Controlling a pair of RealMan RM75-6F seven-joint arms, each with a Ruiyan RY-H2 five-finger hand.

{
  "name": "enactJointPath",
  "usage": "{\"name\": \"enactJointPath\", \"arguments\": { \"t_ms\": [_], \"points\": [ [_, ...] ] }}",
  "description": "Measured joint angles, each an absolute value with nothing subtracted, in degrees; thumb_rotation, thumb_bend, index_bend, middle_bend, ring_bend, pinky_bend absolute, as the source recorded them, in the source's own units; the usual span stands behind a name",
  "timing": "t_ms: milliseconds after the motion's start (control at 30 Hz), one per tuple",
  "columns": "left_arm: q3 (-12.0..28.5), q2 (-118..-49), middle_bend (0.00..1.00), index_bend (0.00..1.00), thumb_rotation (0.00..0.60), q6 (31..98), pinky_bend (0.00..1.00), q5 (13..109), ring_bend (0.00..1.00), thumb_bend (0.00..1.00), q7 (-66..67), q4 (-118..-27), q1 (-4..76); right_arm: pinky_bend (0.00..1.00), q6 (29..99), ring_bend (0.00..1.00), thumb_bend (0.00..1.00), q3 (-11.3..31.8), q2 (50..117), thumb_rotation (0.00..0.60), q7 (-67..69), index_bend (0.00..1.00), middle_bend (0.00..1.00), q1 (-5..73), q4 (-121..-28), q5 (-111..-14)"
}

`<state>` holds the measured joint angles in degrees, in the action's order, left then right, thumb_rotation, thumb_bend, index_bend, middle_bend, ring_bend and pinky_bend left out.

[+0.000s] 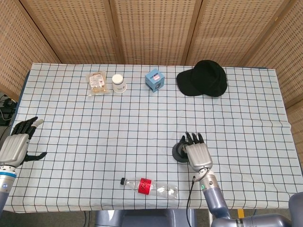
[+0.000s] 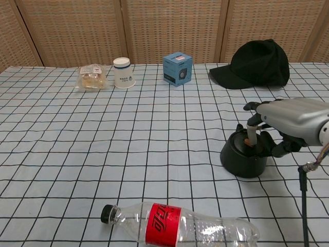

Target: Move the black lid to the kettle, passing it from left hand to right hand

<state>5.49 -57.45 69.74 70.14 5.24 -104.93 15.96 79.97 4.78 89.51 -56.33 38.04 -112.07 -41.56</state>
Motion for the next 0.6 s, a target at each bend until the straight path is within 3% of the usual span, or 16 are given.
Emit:
{"name": "enactJointPath", "arguments": {
  "t_ms": [433,500,600],
  "points": [
    [5.6,-57.3,0.0,0.1,0.6,69.7,0.0,70.1,0.0,0.19,4.6,-104.7,16.0,0.0,83.3,0.0,0.9,4.7,88.6,0.6,-57.4,0.47,0.04,37.8,-113.4,-44.6],
    [5.6,-57.4,0.0,0.1,0.6,69.8,0.0,70.0,0.0,0.19,4.7,-104.6,15.9,0.0,85.3,0.0,0.85,4.3,87.7,0.6,-57.6,0.45,0.04,37.3,-115.0,-46.9],
    [5.6,-57.6,0.0,0.1,0.6,69.9,0.0,69.9,0.0,0.19,4.9,-104.5,16.0,0.0,86.9,0.0,0.63,3.9,85.2,0.6,-56.9,0.38,0.02,36.1,-117.6,-49.6]
  ]
}}
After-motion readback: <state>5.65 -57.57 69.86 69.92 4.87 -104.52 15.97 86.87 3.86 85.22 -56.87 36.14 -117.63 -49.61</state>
